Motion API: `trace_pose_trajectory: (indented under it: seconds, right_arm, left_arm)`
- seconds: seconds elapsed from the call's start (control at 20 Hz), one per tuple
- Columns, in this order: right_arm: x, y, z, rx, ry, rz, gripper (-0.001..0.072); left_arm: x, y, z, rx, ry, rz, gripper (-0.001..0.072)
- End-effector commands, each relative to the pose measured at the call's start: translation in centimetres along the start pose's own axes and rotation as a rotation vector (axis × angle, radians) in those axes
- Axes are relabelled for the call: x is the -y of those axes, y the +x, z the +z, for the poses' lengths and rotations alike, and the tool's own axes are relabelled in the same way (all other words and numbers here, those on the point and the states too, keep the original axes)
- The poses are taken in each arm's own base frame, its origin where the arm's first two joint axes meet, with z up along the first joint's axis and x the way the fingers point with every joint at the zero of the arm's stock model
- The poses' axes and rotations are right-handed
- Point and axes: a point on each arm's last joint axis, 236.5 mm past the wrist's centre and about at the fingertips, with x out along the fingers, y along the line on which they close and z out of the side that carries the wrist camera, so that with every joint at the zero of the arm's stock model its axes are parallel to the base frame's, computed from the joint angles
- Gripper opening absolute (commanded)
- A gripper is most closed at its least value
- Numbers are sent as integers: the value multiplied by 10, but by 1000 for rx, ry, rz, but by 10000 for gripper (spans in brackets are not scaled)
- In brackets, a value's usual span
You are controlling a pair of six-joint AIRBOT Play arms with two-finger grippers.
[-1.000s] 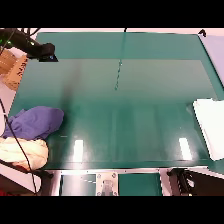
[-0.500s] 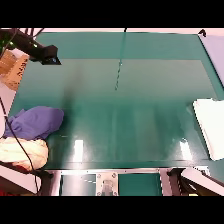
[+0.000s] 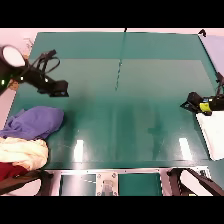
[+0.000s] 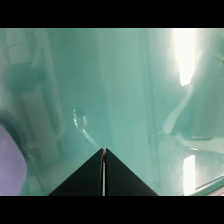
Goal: Fold the shirts.
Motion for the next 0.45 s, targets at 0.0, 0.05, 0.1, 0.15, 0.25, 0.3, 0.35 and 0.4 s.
trace_pose_trajectory:
  seconds: [0.0, 0.05, 0.1, 0.15, 0.25, 0.3, 0.35, 0.4]
  right_arm:
    - [-22, 9, -14, -31, -35, 41, 18]
    - [-22, 9, -14, -30, -35, 42, 18]
    - [-22, 9, -14, -31, -35, 42, 18]
    - [-22, 9, -14, -31, -35, 42, 18]
    - [-22, 9, -14, -31, -35, 42, 17]
    - [-22, 9, -14, -31, -35, 42, 18]
    - [-22, 9, -14, -31, -35, 42, 18]
    - [-22, 9, -14, -31, -35, 42, 18]
  left_arm:
    - [-7, 7, -29, 0, -8, 33, 19]
    - [-7, 7, -30, -2, -8, 33, 19]
    - [-8, 7, -29, 0, -8, 34, 19]
    - [-8, 7, -29, 2, -8, 34, 19]
    - [-8, 7, -29, 2, -8, 34, 19]
    - [-8, 7, -29, 1, -8, 34, 19]
    - [-8, 7, -29, -1, -8, 33, 19]
    - [-8, 7, -29, -1, -8, 33, 20]
